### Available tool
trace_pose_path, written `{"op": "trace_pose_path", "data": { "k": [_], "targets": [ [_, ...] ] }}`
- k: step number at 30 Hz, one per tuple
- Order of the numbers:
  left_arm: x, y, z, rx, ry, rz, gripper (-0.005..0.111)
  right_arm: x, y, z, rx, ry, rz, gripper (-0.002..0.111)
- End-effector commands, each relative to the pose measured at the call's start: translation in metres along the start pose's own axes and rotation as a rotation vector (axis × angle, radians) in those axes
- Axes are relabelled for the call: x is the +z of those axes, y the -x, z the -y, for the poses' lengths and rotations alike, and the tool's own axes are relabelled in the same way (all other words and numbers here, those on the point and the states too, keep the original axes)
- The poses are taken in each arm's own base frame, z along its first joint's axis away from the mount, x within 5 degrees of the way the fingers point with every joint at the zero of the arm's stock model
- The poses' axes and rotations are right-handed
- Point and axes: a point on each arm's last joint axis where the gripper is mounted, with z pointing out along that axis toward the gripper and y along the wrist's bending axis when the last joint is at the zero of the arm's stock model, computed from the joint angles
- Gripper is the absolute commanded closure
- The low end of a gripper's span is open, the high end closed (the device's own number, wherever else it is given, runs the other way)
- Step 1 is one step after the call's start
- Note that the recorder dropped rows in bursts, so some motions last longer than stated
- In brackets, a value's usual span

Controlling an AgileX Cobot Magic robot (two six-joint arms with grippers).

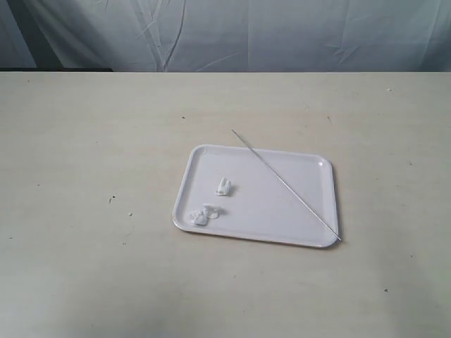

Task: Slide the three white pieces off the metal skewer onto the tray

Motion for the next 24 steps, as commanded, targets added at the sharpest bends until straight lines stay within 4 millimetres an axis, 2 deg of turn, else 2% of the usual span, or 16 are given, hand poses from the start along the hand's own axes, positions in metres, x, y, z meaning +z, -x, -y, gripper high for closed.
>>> {"op": "trace_pose_path", "data": {
  "k": [1, 3, 9, 20, 24],
  "targets": [
    [-0.004, -0.018, -0.001, -0.011, 0.004, -0.016, 0.107, -0.008, -0.016, 0.006, 0.049, -0.015, -0.031, 0.109],
    [-0.006, -0.030, -0.003, -0.011, 0.014, -0.022, 0.107, -0.009, -0.024, 0.007, 0.069, -0.025, -0.073, 0.109],
    [-0.015, -0.025, -0.005, -0.033, 0.033, 0.075, 0.107, -0.012, -0.044, 0.013, 0.091, -0.052, -0.172, 0.109],
    [-0.018, -0.024, -0.007, 0.010, 0.055, 0.102, 0.107, -0.017, -0.063, 0.015, 0.049, -0.076, -0.393, 0.109],
    [-0.018, -0.024, -0.004, -0.050, 0.027, 0.103, 0.107, -0.018, -0.064, 0.015, 0.057, -0.077, -0.402, 0.109]
  ]
}}
